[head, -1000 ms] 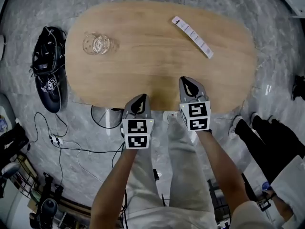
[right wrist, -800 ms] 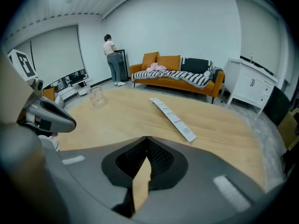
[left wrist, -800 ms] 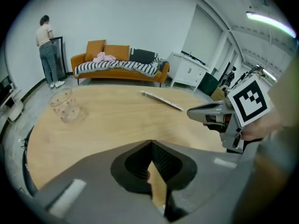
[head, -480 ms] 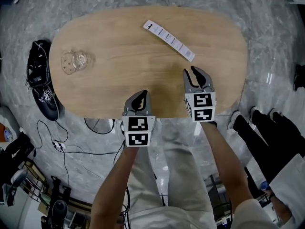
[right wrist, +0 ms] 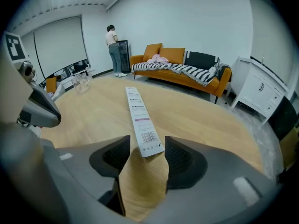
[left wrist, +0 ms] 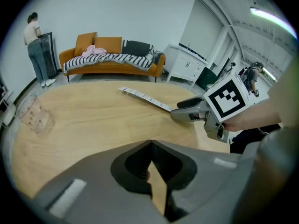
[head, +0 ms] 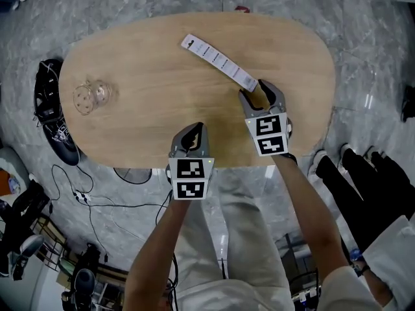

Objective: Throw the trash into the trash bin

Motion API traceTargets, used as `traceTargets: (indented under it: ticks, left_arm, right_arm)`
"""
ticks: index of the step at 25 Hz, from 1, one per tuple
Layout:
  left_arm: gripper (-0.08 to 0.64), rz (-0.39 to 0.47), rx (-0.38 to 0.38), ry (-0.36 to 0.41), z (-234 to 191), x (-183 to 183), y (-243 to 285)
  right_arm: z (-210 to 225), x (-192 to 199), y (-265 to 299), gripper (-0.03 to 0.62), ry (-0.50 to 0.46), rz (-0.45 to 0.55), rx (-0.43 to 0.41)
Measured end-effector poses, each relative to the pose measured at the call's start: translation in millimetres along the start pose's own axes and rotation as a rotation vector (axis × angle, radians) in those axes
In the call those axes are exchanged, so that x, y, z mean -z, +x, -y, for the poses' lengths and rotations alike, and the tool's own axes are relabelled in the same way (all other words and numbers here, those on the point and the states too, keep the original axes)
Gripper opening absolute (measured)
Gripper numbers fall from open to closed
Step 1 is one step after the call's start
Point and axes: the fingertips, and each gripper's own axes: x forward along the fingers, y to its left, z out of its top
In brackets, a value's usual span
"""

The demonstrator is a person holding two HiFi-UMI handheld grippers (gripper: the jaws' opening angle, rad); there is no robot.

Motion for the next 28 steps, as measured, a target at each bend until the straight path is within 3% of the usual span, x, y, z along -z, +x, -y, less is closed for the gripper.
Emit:
traceTargets:
  ticks: [4,5,6,9,15,19,28]
  left_arm:
    - [0.000,-0.002,0.014,0.028,5.1,-9.2,9.5]
    - [0.000,-0.001,0.019,0.037,6.4,-10.9,11.2]
    - [0.000,0.002,0.023,0.044,7.2,-12.5,11.9]
    - [0.000,0.012,0.025,0.056,5.8,-17.5,9.7]
    - [0.000,0.005,0.023,0.057,5.0,-12.2,4.8]
    - [0.000,0.004,0.016,0.052,2.3,-7.3,0.9]
    - [0.000,0.014,0.008,0.038,-7.9,1.5,-11.6]
  right_arm:
    - [-3.7,5.1,11.4,0.251,-0.116,-0.013,-0.011]
    - [-5.5,6.7,11.7,0.234,-0.132,-0.008,-0.012]
    - [-7.5,8.1,11.2,0.168,-0.147,-0.005,-0.009]
    - [-12.4,8.2,8.6,0.150,-0.176,0.001,0.007]
    - [-6.3,-7.3,-5.0,0.046,-0.119,0.056,0.065]
    - [-6.5,-9.3,-5.9,0.043,-0.057,0.060,0.052]
    - [-27.0,-12.1,-16.9,0.040,-0.060,0.071,0.028]
